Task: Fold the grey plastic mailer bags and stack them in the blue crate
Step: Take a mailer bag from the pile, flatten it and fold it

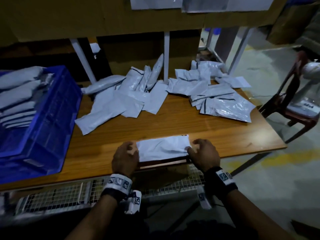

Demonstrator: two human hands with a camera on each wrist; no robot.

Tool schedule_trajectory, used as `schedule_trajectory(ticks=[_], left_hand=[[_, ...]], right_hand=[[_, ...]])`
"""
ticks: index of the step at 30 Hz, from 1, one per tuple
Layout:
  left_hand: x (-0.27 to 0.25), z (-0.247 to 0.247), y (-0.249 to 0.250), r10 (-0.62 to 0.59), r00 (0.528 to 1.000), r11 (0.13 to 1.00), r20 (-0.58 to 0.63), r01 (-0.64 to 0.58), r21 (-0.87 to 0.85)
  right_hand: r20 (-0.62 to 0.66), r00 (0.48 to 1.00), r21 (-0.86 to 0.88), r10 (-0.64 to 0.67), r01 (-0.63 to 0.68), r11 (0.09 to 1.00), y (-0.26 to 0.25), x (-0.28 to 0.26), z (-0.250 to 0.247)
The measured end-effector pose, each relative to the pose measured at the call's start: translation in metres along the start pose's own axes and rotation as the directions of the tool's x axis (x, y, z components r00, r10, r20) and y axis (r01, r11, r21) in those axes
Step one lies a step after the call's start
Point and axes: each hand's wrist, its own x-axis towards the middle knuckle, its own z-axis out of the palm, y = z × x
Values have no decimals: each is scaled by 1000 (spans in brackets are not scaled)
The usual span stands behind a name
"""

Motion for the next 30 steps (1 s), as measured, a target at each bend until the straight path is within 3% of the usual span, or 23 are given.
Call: schedule_trajectory(ticks=[1,3,4,5,7,11,15,21,30], left_hand=[[-1,3,4,185,983,979,-3,-184,82],[-1,17,16,476,871,831,122,-490,262],[-1,26,24,521,820,747,239,-573,338],[-3,34,32,490,791,692,366,-608,388],[1,46,39,339,784,654,520,-594,468],[4,57,27,235,773,614,590,-588,526],[0,61,16,262,753,583,603,-622,523],[-1,67,10,290,770,600,568,-609,519],[-2,68,16,232,775,589,588,-593,550]], right_hand=[[-93,982,-115,-162,151,982,-7,-1,3],[-113,889,-229,-444,412,882,-21,2,22],[-66,859,-240,-508,480,844,-27,7,36],[-3,854,-245,-520,503,829,-33,12,49],[135,870,-273,-474,492,827,-41,20,68],[284,882,-290,-376,453,843,-37,15,88],[265,881,-333,-392,466,820,-27,7,94],[226,886,-338,-404,461,821,-25,9,99],[213,880,-333,-424,473,815,-22,10,102]])
